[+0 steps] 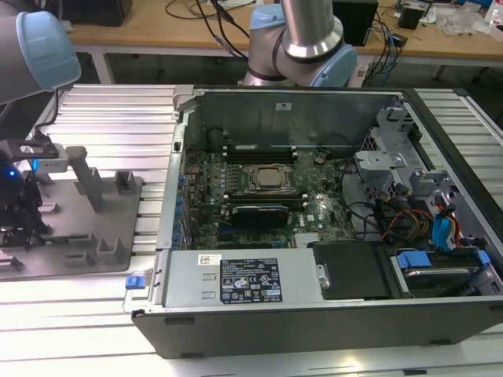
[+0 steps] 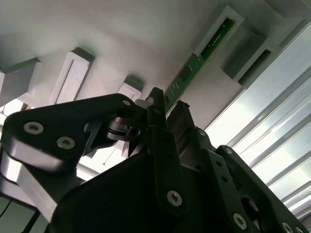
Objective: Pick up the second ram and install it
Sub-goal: 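Pick up the second ram and move it above second insertion slot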
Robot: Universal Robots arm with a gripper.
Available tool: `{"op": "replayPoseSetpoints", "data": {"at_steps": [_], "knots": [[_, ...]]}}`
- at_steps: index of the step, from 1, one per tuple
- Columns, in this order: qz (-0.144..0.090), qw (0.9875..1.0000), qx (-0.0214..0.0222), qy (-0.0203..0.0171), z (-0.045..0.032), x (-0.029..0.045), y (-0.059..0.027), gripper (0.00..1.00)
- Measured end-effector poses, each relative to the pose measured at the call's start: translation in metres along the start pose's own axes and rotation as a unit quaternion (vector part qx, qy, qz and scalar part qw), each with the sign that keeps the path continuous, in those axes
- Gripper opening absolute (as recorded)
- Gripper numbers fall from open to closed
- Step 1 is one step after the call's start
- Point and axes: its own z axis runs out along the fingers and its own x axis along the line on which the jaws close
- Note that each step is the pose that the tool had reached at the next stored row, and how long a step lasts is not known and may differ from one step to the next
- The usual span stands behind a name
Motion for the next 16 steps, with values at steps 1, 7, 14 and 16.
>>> {"op": "replayPoseSetpoints", "data": {"at_steps": [1,7,14,16], "knots": [[0.0,1.0,0.0,0.0,0.0,0.0,0.0,0.28],[0.0,1.0,0.0,0.0,0.0003,0.0,0.0,0.19],[0.0,1.0,0.0,0.0,0.0005,0.0,0.0,0.1],[0.02,0.9998,0.0006,0.0002,0.0007,0.0,0.0,0.1]]}}
